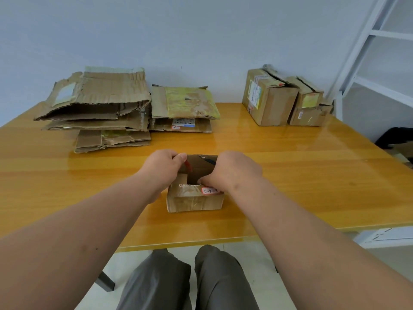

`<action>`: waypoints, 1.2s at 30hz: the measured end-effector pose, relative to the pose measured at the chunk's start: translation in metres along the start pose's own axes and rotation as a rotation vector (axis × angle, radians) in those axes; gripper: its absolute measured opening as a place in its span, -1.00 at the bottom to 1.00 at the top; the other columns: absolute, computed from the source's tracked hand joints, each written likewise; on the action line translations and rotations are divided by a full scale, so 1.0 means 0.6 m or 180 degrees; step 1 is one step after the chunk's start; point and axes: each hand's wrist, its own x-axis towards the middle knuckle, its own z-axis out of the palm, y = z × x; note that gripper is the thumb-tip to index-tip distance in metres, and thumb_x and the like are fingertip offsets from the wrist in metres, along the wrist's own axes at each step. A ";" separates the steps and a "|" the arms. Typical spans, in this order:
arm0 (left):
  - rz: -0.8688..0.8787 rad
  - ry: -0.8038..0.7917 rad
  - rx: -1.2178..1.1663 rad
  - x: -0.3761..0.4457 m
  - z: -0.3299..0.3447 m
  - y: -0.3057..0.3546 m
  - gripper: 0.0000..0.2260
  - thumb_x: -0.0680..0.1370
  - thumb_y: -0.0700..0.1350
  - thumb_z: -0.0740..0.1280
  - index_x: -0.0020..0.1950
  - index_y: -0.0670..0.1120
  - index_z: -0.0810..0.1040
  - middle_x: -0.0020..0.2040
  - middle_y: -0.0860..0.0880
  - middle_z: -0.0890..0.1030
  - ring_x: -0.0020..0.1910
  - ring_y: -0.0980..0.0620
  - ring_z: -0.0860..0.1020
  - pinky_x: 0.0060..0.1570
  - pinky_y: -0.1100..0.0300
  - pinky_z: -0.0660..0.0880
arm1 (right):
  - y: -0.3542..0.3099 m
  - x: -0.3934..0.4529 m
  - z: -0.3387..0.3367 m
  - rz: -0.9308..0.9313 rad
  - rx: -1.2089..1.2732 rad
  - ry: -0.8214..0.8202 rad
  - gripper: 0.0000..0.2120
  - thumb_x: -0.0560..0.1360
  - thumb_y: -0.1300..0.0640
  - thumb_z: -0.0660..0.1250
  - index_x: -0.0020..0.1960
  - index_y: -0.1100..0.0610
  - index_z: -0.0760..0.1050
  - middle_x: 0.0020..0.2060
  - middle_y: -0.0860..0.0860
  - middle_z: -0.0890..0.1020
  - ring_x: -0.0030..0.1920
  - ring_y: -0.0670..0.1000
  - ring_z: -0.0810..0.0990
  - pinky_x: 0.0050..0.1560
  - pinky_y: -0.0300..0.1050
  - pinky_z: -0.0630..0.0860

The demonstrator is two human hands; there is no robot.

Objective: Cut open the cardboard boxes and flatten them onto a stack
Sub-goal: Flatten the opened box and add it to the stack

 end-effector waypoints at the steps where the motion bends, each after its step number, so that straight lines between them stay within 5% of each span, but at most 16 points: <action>1: 0.0021 0.0011 0.0016 -0.001 0.000 -0.001 -0.72 0.67 0.04 0.17 -0.05 -0.10 0.56 -0.20 -0.09 0.53 -0.26 0.00 0.44 -0.33 0.15 0.34 | -0.002 -0.002 -0.001 -0.0022 -0.0046 0.0007 -0.68 0.34 -0.18 0.44 -0.24 0.02 0.41 -0.29 -0.04 0.54 -0.31 -0.01 0.50 -0.33 -0.18 0.39; 5: 0.0121 -0.0010 0.0175 -0.004 -0.003 -0.004 -0.73 0.67 0.03 0.19 -0.15 -0.06 0.53 -0.25 -0.07 0.54 -0.31 0.01 0.46 -0.36 0.17 0.38 | -0.005 -0.006 -0.013 -0.0025 0.0067 -0.0115 -0.78 0.35 -0.03 0.41 -0.27 0.07 0.42 -0.34 -0.02 0.51 -0.37 0.01 0.49 -0.38 -0.20 0.37; 10: 0.0463 0.0586 0.0267 -0.007 -0.002 -0.012 -0.94 0.66 -0.06 0.22 0.08 -0.02 0.38 -0.16 -0.03 0.57 -0.26 0.01 0.55 -0.40 0.15 0.44 | 0.006 -0.011 -0.029 -0.0020 0.0645 -0.0237 -0.79 0.43 0.06 0.30 -0.30 0.12 0.37 -0.41 0.00 0.40 -0.42 0.02 0.36 -0.44 -0.18 0.22; 14: 0.0840 0.0762 0.0600 -0.012 0.003 -0.017 -0.92 0.67 -0.15 0.15 0.00 0.00 0.34 -0.18 -0.05 0.53 -0.24 -0.06 0.50 -0.33 0.03 0.46 | 0.023 -0.020 -0.029 0.0069 0.1224 -0.0279 -0.83 0.50 0.13 0.24 -0.25 0.15 0.36 -0.38 0.04 0.37 -0.39 0.02 0.31 -0.41 -0.14 0.20; 19: 0.1027 0.0486 0.0750 -0.012 -0.006 -0.018 -0.93 0.63 -0.10 0.25 -0.02 0.05 0.48 -0.10 0.09 0.52 -0.18 0.16 0.45 -0.33 0.26 0.33 | 0.037 -0.015 -0.017 0.0306 0.1768 -0.0120 -0.86 0.55 0.18 0.19 -0.18 0.18 0.39 -0.37 0.05 0.38 -0.41 0.02 0.29 -0.43 -0.15 0.21; 24: 0.0378 0.0167 0.0326 -0.013 -0.008 -0.024 -0.83 0.50 0.06 0.44 -0.01 0.05 0.52 -0.07 0.05 0.57 -0.10 0.05 0.55 -0.16 0.11 0.58 | 0.047 -0.016 -0.003 0.0327 0.2266 -0.0079 -0.84 0.58 0.21 0.15 -0.18 0.15 0.37 -0.35 0.05 0.35 -0.42 0.00 0.24 -0.41 -0.12 0.20; 32: -0.0318 0.0344 0.0227 0.003 -0.004 0.001 -0.63 0.39 0.04 0.55 -0.10 -0.04 0.38 -0.14 -0.05 0.58 -0.27 0.03 0.54 -0.33 0.15 0.51 | 0.041 -0.034 0.006 -0.0338 0.1991 0.0236 -0.70 0.66 0.13 0.13 -0.26 0.03 0.33 -0.39 -0.06 0.36 -0.42 -0.10 0.30 -0.44 -0.28 0.19; 36: -0.0429 0.0315 0.0479 0.006 -0.008 0.008 -0.63 0.42 -0.13 0.51 0.07 -0.07 0.38 -0.08 -0.09 0.54 -0.21 -0.01 0.56 -0.35 0.14 0.52 | 0.036 -0.027 0.013 -0.0034 0.2125 0.0204 -0.83 0.64 0.14 0.16 0.01 0.17 0.49 -0.21 0.03 0.50 -0.33 -0.06 0.38 -0.34 -0.20 0.34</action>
